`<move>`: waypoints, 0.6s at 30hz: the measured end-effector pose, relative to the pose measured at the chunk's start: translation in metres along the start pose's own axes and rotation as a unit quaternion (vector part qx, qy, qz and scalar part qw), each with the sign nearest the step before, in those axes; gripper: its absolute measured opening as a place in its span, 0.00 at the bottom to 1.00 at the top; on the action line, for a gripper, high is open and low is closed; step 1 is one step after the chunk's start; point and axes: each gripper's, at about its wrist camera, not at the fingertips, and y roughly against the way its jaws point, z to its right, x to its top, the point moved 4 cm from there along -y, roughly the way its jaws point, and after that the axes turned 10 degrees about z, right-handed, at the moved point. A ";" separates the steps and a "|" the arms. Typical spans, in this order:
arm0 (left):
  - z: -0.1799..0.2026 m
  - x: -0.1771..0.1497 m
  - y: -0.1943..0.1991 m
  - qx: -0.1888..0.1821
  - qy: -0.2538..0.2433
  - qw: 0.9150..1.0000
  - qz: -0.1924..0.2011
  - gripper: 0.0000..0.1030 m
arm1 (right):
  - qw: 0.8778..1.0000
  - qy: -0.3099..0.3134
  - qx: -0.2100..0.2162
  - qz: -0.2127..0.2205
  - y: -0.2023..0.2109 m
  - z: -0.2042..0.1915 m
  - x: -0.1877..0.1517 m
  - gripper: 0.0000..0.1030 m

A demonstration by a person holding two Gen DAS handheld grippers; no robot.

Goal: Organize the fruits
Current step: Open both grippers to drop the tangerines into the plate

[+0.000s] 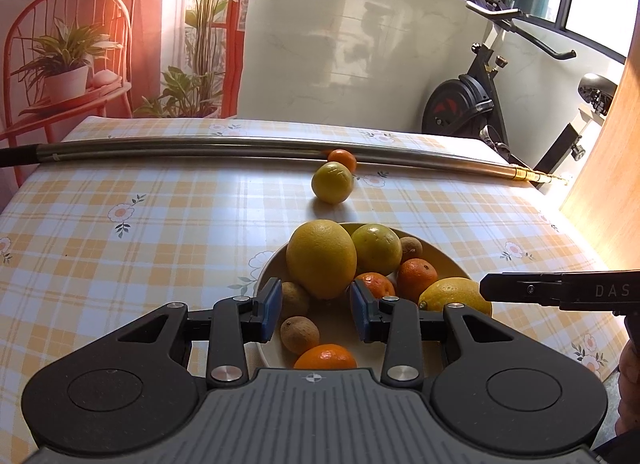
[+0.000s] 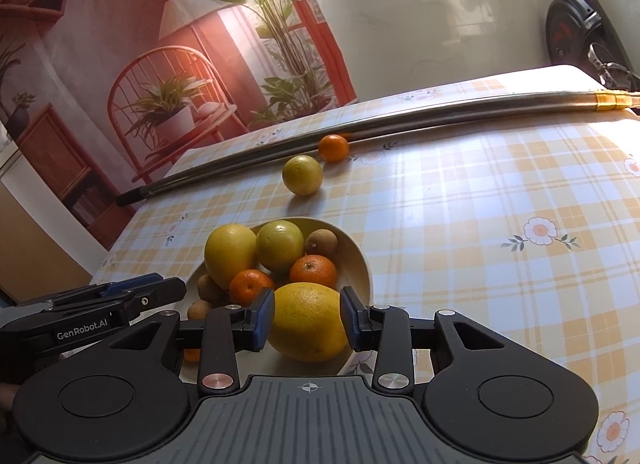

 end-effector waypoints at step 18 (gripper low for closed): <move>-0.002 -0.002 -0.001 0.001 0.003 1.000 -0.007 0.38 | 1.000 -0.009 -0.004 -0.008 -0.005 0.006 -0.003 0.33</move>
